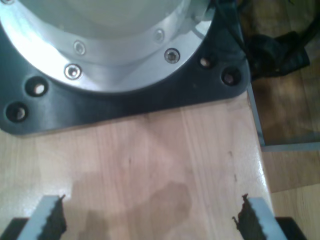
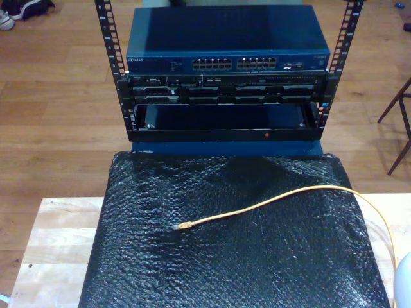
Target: Grab the cable and plug it in
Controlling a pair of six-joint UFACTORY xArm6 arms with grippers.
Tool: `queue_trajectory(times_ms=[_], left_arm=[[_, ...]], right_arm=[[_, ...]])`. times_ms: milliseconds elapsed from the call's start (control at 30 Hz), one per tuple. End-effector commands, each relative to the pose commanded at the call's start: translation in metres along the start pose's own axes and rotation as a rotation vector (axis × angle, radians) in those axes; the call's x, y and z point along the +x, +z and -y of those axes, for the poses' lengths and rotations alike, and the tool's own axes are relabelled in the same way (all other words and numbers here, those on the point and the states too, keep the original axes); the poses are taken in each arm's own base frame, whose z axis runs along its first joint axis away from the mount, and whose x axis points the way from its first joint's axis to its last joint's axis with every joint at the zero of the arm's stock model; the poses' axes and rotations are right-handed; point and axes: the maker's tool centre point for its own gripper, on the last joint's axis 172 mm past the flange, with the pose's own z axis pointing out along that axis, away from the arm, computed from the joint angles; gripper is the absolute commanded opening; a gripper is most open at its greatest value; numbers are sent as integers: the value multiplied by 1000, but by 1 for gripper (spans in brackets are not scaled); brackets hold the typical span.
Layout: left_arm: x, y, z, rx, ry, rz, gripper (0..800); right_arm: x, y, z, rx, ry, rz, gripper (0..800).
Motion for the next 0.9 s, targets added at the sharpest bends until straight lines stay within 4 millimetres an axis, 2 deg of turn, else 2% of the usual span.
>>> queue_trajectory(times_ms=[767, 900], left_arm=[[1, 1, 0, 0, -4, -3, 800], [0, -1, 0, 0, -6, 2, 800]], right_arm=[[-4, -7, 0, 4, -6, 7, 800], [-5, -21, -3, 1, -12, 6, 800]])
